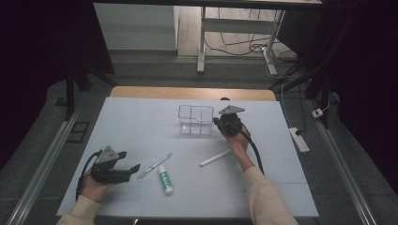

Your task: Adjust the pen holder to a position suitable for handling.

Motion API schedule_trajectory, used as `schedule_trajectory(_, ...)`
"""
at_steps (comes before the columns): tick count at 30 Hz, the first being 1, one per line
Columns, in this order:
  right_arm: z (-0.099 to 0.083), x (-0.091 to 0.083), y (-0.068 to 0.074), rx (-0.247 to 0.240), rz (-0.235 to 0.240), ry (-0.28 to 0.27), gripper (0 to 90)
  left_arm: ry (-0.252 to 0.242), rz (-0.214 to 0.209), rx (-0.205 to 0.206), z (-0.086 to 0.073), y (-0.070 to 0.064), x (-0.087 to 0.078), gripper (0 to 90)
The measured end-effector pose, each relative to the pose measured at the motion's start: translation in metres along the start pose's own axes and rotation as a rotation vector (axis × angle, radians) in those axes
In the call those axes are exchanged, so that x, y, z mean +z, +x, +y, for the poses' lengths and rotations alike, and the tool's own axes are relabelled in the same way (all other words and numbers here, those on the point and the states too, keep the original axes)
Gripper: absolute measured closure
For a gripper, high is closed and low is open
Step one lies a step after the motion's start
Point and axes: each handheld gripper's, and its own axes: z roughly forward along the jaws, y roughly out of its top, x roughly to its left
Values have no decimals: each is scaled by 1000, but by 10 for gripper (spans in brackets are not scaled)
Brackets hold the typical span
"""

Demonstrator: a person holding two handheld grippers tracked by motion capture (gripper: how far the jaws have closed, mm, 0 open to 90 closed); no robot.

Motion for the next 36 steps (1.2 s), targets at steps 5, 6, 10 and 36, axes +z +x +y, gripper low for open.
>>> schedule_trajectory(5,0,2,-1,-4,-3,8,886,0,4,2,0,0,-1,225)
schedule_trajectory(6,0,2,-1,-2,-3,7,887,-1,4,2,0,0,-1,225)
schedule_trajectory(10,0,3,-1,5,-1,4,886,1,4,3,0,0,0,225)
schedule_trajectory(36,10,17,9,-17,11,24,887,2,3,4,-1,1,0,225)
